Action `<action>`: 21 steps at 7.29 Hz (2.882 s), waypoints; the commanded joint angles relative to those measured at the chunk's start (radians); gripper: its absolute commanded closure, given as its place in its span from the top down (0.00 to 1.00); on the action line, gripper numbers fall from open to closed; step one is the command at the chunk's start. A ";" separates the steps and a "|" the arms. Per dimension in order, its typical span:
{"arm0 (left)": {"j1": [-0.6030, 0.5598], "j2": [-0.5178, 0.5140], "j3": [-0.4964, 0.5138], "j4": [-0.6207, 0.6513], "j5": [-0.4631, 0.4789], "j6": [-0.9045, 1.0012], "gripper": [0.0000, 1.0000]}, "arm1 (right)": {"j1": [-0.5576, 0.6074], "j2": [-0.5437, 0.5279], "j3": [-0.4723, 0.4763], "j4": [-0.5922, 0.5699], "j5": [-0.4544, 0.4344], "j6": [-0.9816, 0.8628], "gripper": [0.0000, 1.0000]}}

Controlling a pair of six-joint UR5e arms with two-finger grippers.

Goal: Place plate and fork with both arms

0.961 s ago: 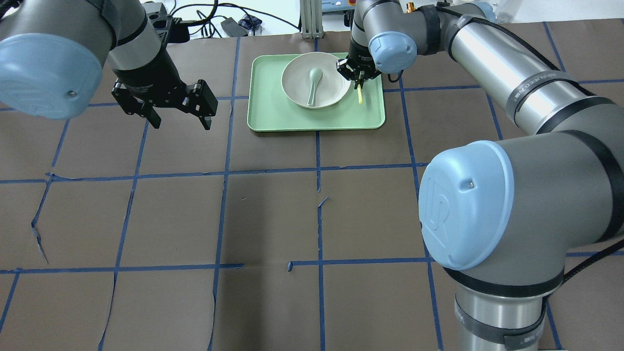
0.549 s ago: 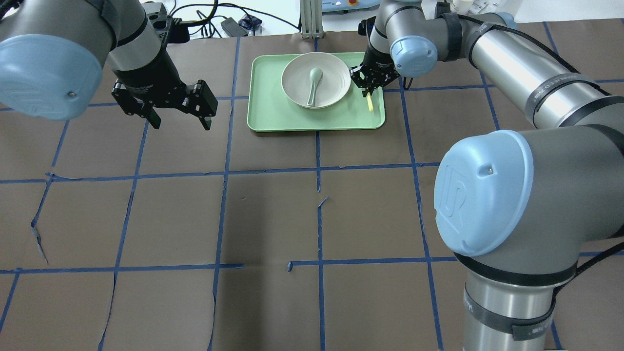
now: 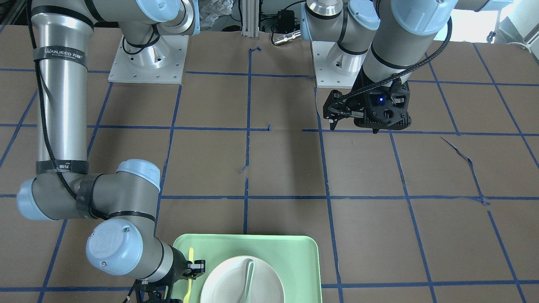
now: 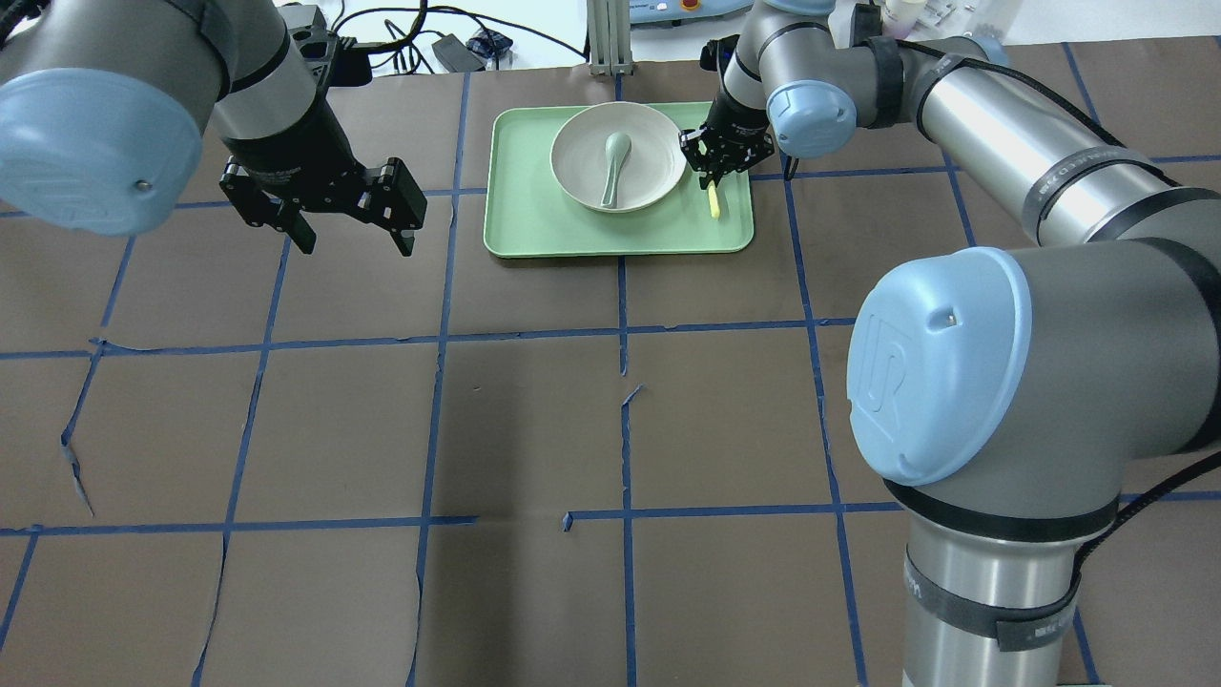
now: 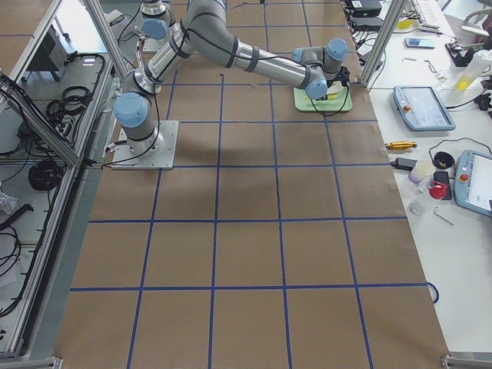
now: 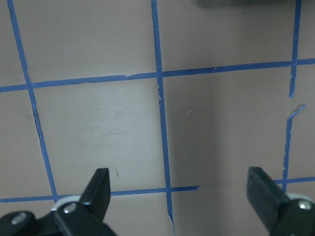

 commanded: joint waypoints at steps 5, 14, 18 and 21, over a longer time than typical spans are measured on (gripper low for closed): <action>0.000 0.000 -0.005 0.000 0.001 0.000 1.00 | -0.005 -0.118 0.054 0.072 -0.189 -0.026 1.00; -0.005 0.021 -0.015 -0.003 -0.003 -0.008 1.00 | -0.069 -0.878 0.472 0.448 -0.229 -0.040 1.00; -0.005 0.038 -0.002 0.000 -0.004 -0.008 1.00 | -0.068 -0.837 0.424 0.440 -0.236 -0.033 1.00; -0.006 0.055 0.000 0.000 -0.009 -0.008 1.00 | -0.063 -0.837 0.427 0.441 -0.238 -0.031 1.00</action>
